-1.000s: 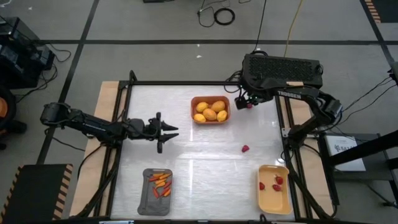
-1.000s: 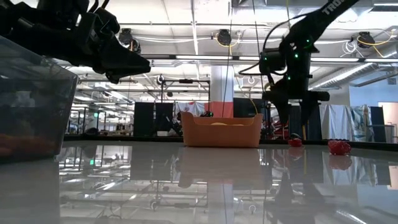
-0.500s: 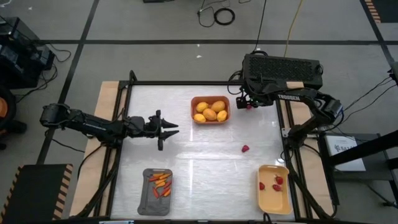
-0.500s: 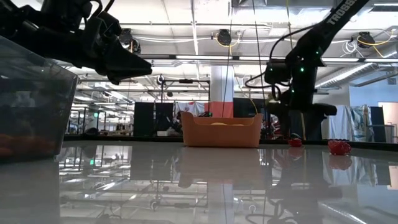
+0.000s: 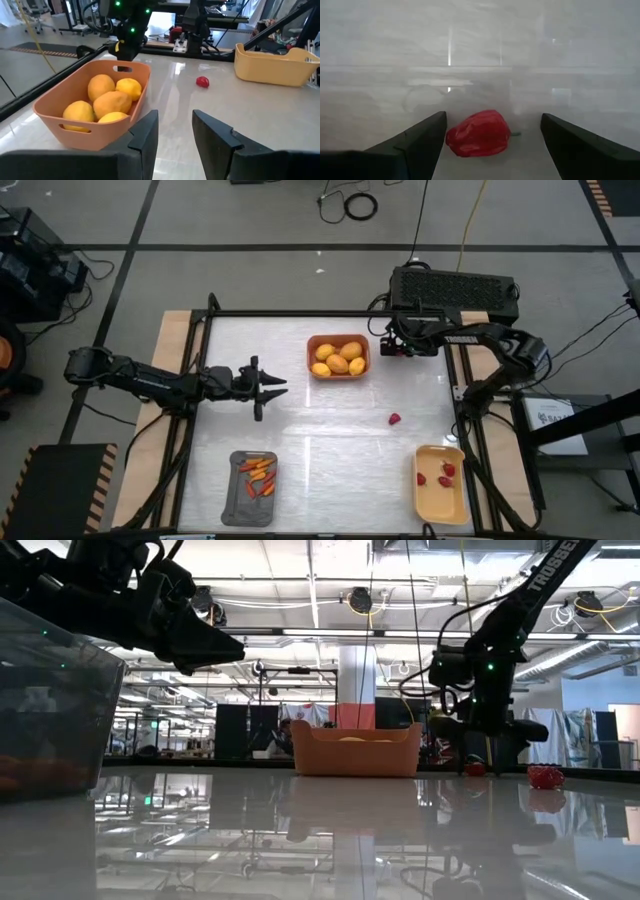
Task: Sort produce into baskets
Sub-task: Put the red chili pepper into the yellow bin
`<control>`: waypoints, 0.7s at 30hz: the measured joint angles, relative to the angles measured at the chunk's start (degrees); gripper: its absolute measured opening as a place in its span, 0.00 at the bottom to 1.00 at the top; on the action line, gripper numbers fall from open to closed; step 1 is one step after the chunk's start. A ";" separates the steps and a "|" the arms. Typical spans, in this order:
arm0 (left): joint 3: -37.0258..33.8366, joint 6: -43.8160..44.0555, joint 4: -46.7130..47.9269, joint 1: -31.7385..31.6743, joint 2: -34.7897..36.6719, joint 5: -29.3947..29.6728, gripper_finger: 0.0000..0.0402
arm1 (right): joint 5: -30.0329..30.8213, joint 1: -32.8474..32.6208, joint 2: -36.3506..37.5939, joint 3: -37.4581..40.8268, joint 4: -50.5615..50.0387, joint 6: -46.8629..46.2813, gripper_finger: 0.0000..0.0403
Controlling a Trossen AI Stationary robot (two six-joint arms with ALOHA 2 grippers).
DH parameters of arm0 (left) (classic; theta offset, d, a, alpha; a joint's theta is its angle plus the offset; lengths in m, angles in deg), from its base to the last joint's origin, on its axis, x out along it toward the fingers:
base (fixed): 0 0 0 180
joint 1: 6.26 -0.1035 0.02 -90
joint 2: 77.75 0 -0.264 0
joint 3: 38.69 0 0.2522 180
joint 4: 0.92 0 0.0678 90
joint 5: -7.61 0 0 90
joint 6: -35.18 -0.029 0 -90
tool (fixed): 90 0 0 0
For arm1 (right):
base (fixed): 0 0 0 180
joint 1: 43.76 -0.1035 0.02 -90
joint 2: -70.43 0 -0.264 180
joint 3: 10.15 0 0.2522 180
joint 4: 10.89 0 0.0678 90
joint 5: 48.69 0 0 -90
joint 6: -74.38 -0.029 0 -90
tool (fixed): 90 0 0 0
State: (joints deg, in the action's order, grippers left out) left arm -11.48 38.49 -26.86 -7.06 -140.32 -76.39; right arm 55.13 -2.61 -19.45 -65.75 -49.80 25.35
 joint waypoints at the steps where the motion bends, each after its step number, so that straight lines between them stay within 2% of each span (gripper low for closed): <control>1: 0.00 -0.74 0.00 0.00 0.00 -0.05 0.32 | 0.04 0.00 -0.16 0.00 0.34 0.00 0.79; 8: 0.00 -1.16 0.15 0.00 0.00 -0.37 0.32 | 0.40 -0.37 -0.66 0.02 1.97 -0.02 0.75; 21: 0.00 -1.24 0.13 0.00 0.00 -0.44 0.32 | -2.25 -0.30 -0.26 0.00 1.66 -1.33 0.49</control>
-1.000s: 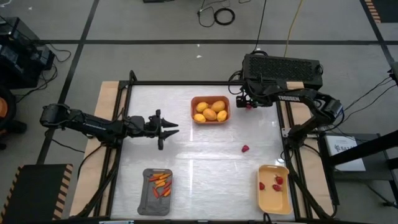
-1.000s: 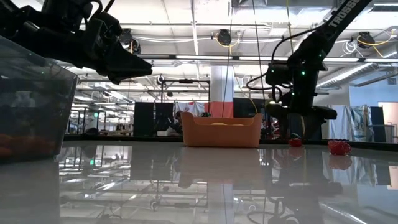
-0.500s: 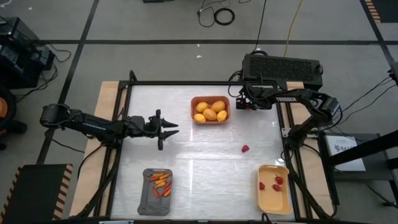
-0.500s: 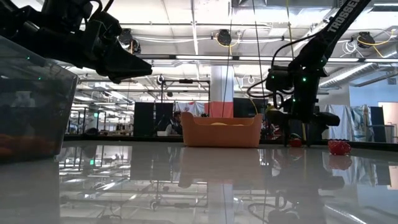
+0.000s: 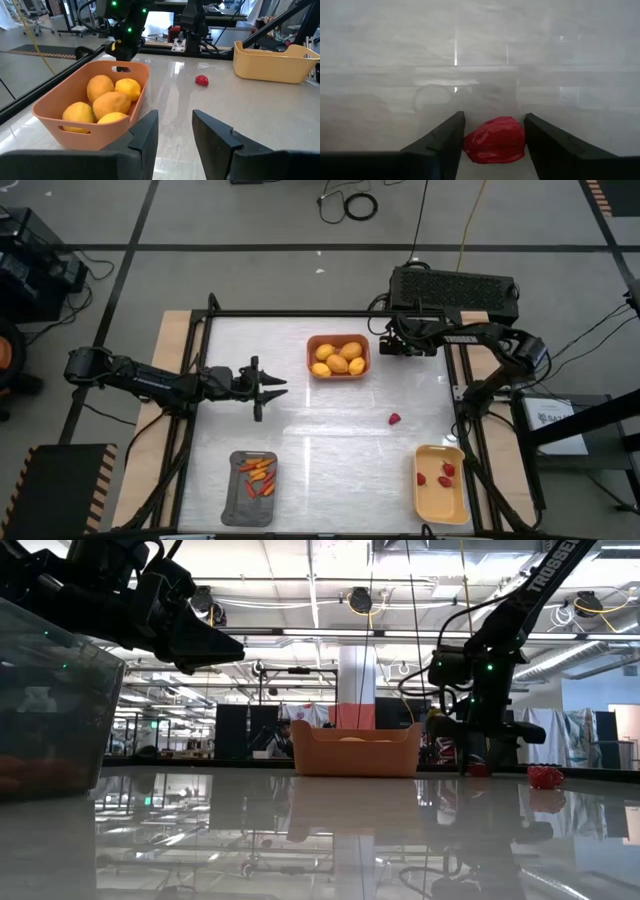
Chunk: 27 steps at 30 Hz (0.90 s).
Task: Sort produce into baskets
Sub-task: Put the red chili pepper into the yellow bin
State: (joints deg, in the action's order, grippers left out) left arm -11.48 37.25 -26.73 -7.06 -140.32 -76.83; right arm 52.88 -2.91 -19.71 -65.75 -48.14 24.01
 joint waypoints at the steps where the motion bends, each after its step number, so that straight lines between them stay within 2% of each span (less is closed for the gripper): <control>1: 0.00 0.00 0.02 0.00 0.02 0.00 0.32 | -0.63 0.02 0.18 0.00 -0.06 0.02 0.47; 10: 0.00 0.00 0.00 0.00 0.01 0.00 0.32 | -7.35 -0.13 0.47 -3.42 -3.02 1.09 0.37; 16: 0.00 0.00 0.00 0.00 0.01 0.00 0.32 | -18.56 -0.84 0.54 -7.50 -5.54 2.64 0.36; 19: 0.00 0.00 0.00 0.00 0.01 0.00 0.32 | -23.71 -2.52 0.56 -10.22 -12.57 4.11 0.36; 23: 0.00 -1.28 0.00 0.01 0.00 0.00 0.32 | -23.99 -5.44 0.58 -14.16 -24.85 4.67 0.36; 27: 0.00 -1.31 0.00 0.02 0.02 0.00 0.32 | -23.91 -9.56 0.60 -17.16 -32.96 3.98 0.36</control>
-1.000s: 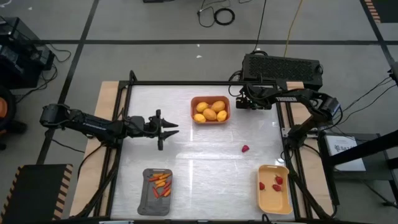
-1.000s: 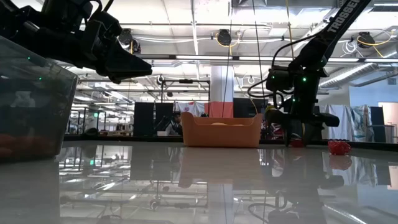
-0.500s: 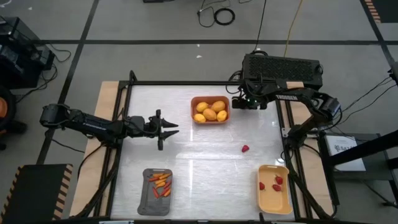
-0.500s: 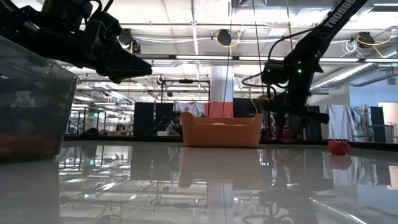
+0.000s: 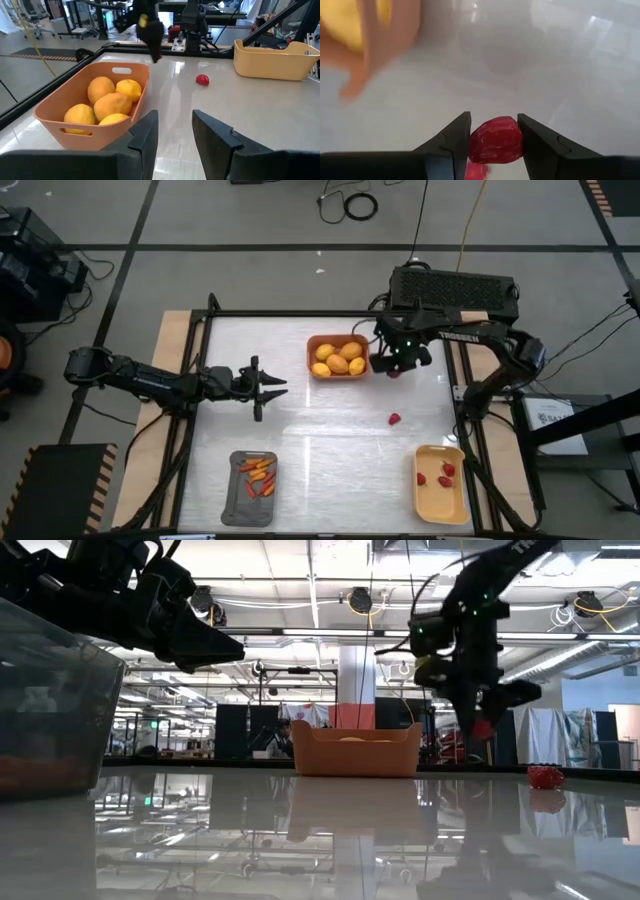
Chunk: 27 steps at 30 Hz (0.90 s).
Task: Sort produce into baskets
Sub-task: Put the red chili pepper into the yellow bin
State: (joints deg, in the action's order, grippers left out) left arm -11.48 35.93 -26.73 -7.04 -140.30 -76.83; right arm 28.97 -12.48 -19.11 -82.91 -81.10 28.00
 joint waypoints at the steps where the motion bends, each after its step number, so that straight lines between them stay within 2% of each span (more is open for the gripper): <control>1: 0.00 0.00 0.00 -0.01 -0.02 0.00 0.32 | -0.04 -1.42 0.02 -0.51 -1.47 -0.57 0.36; 7: 0.00 0.00 -0.01 -0.02 0.00 0.00 0.32 | -4.15 -11.13 0.02 -2.29 -9.86 -4.30 0.36; 11: 0.00 0.00 -0.33 -0.02 0.00 0.00 0.32 | -4.69 -18.65 0.04 -2.66 -13.37 -8.33 0.36; 19: 0.00 -0.09 -1.39 -0.02 0.00 0.02 0.32 | -11.12 -34.82 0.04 -2.66 -14.12 -20.80 0.36; 27: 0.00 -1.69 -8.10 -0.01 0.00 0.02 0.32 | -15.91 -48.45 0.07 -2.66 -14.20 -33.67 0.36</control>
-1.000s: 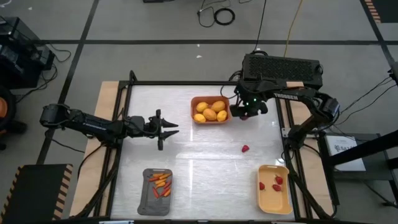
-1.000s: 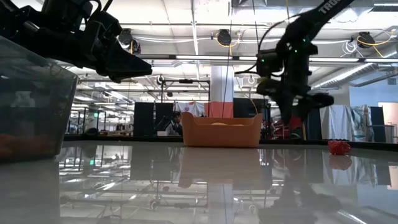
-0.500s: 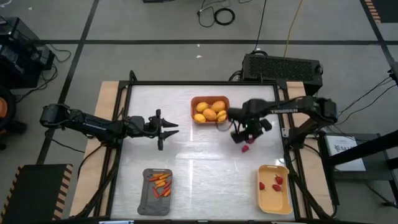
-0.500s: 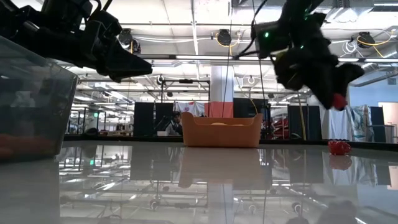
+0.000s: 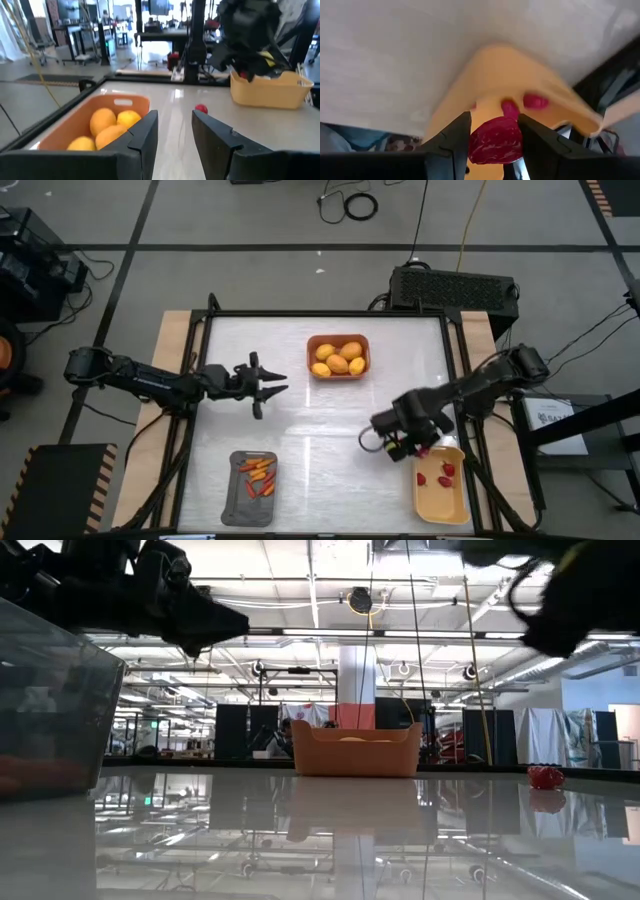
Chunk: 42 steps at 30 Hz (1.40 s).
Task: Sort produce into baskets
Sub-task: Put the red chili pepper into the yellow bin
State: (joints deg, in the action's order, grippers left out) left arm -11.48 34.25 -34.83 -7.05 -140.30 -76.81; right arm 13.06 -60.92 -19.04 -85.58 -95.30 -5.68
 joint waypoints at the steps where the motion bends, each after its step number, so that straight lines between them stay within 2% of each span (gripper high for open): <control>1: 0.00 -0.04 -0.73 -0.01 0.00 0.00 0.32 | -0.60 -1.43 0.00 0.00 0.02 -1.46 0.36; 9: 0.00 -1.49 -4.76 -0.01 0.00 0.02 0.32 | -0.30 -10.30 0.00 0.02 0.02 -8.39 0.36; 16: 0.00 -1.50 -5.06 -0.04 0.00 0.04 0.32 | -0.29 -13.81 0.00 0.02 -0.05 -11.28 0.36; 21: 0.00 -1.50 -5.65 0.01 0.00 0.07 0.32 | -0.35 -13.81 0.00 0.02 -0.07 -13.69 0.39; 32: 0.00 -1.50 -5.84 0.01 0.00 0.11 0.32 | -0.53 -13.61 0.00 0.02 -0.14 -11.51 0.59; 42: 0.00 -1.48 -5.84 0.01 0.00 0.42 0.32 | -1.04 -9.32 0.00 0.02 -0.14 -3.07 0.61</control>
State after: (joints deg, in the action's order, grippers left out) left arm -11.48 32.77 -40.67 -7.04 -140.30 -76.39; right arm 12.02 -70.24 -19.04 -85.55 -95.44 -8.74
